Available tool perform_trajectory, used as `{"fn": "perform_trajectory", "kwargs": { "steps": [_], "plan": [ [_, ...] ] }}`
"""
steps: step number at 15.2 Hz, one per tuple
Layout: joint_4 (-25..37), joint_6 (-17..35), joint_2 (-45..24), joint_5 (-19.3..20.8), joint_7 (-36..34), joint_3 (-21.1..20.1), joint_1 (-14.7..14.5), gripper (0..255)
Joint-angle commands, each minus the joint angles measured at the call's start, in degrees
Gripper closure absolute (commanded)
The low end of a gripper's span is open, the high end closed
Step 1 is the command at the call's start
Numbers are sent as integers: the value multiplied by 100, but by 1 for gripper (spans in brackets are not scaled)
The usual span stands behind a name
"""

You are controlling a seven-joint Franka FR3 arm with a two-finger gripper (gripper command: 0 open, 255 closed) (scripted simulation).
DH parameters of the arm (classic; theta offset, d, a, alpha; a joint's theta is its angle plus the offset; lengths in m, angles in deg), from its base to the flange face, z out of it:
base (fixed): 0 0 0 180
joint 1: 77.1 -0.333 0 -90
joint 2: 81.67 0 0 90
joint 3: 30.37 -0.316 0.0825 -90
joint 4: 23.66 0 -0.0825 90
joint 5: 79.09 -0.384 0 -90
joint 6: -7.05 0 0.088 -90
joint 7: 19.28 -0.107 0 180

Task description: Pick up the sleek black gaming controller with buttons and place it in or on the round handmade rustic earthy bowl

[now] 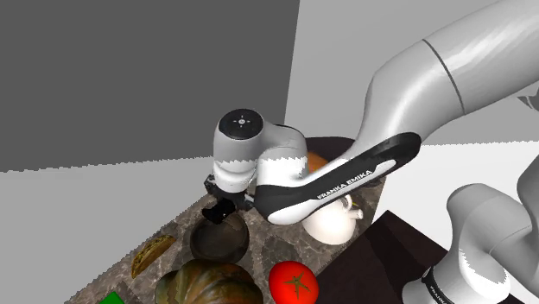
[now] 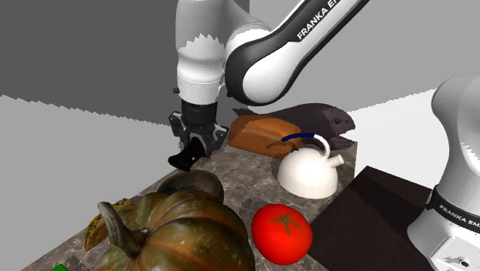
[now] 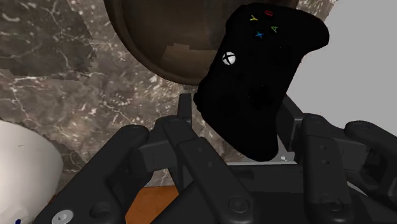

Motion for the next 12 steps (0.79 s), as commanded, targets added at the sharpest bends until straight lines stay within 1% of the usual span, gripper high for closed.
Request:
{"fn": "perform_trajectory", "kwargs": {
  "steps": [1,12],
  "plan": [
    [119,-9,-149,-53,-96,-60,-56,255],
    [-24,742,-792,-112,-245,-98,28,255]
  ]
}}
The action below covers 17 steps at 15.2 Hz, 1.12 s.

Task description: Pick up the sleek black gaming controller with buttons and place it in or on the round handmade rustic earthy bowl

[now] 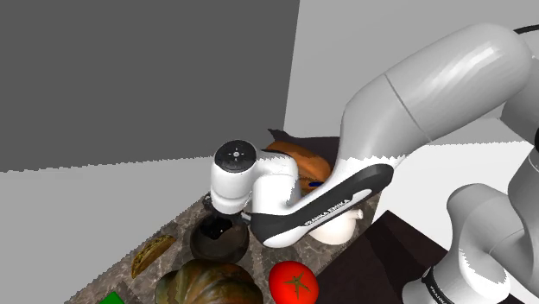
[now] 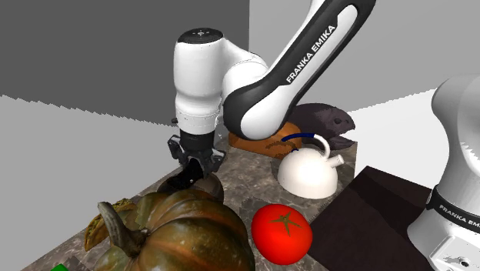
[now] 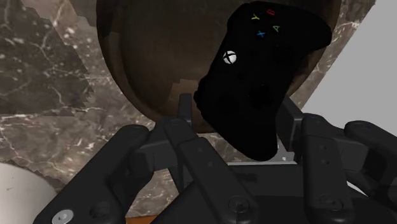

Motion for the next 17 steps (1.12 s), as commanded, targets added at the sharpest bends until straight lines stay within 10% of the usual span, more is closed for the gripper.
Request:
{"fn": "perform_trajectory", "kwargs": {
  "steps": [1,10,11,17],
  "plan": [
    [0,144,-146,-22,-23,-15,22,255],
    [-7,262,-263,-34,-48,-26,38,255],
    [-7,262,-263,-34,-48,-26,38,0],
    [-47,107,-75,20,-82,2,-35,0]
  ]
}}
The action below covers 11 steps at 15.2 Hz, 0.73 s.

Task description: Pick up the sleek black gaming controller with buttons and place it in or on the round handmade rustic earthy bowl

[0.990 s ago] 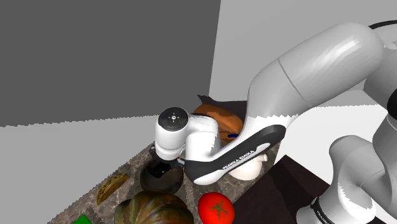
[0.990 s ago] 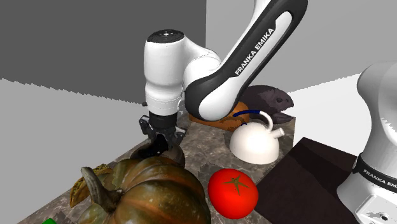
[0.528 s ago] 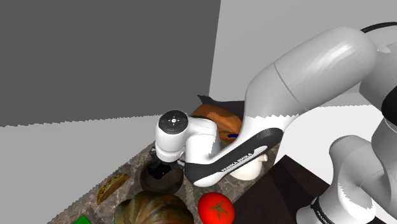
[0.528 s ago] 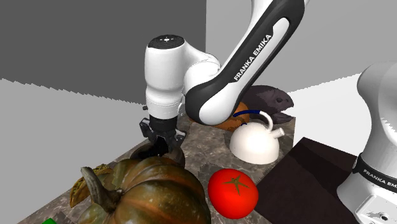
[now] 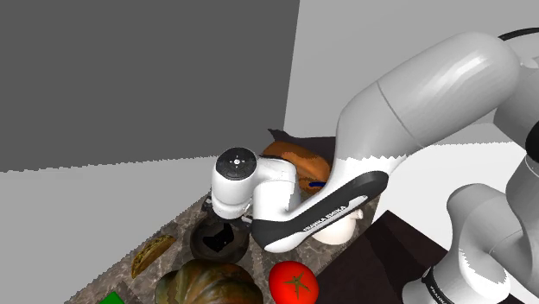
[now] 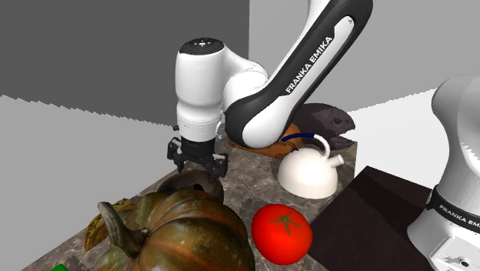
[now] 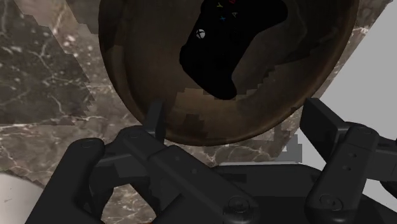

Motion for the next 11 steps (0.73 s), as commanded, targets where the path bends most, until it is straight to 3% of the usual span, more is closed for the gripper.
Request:
{"fn": "perform_trajectory", "kwargs": {
  "steps": [1,3,11],
  "plan": [
    [-32,-240,263,71,-49,31,-103,0],
    [-70,-538,587,164,-109,58,-218,0],
    [-70,-538,588,165,-110,56,-216,0]
  ]
}}
